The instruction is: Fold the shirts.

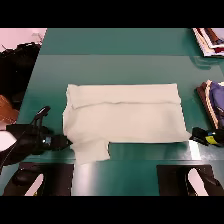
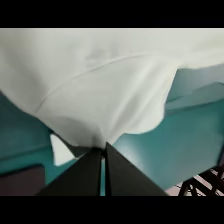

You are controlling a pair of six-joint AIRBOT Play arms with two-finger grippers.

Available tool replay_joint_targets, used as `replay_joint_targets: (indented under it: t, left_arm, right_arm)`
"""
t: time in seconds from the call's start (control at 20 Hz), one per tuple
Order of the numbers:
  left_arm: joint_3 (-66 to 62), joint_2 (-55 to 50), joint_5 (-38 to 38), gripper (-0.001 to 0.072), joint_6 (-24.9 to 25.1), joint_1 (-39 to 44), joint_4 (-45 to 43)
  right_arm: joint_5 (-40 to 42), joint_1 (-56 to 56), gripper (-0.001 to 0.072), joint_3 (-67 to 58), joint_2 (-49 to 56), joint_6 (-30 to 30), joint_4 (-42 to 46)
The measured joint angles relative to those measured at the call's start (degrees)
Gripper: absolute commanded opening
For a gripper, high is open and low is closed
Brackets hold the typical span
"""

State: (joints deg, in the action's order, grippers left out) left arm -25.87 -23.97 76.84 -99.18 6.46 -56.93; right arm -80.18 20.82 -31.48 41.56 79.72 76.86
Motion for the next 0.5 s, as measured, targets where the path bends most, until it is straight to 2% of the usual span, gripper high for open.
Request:
replay_joint_targets:
  t: [0.1, 0.2, 0.3, 0.5]
  left_arm:
    - [-2.56, 3.26, 1.97, 0.0021, -3.21, 0.0, -0.31]
    - [-5.92, 2.91, 1.44, 0.0022, -4.02, 0.0, -0.87]
    - [-9.2, -2.12, -1.2, 0.0024, -1.95, 0.0, -1.18]
    - [-15.58, -17.51, -10.27, 0.0025, 4.85, -0.42, -1.53]
  right_arm:
    - [-2.19, 0.31, 0.001, -1.99, -4.11, 0.33, 0.28]
    - [-3.43, -0.35, 0.001, -5.05, -5.2, 0.57, 0.55]
    - [-3.19, -2.56, 0.001, -8.83, -3.02, 0.66, 0.57]
    - [2.05, -10.21, 0.0011, -18.51, 8.61, 0.7, 0.66]
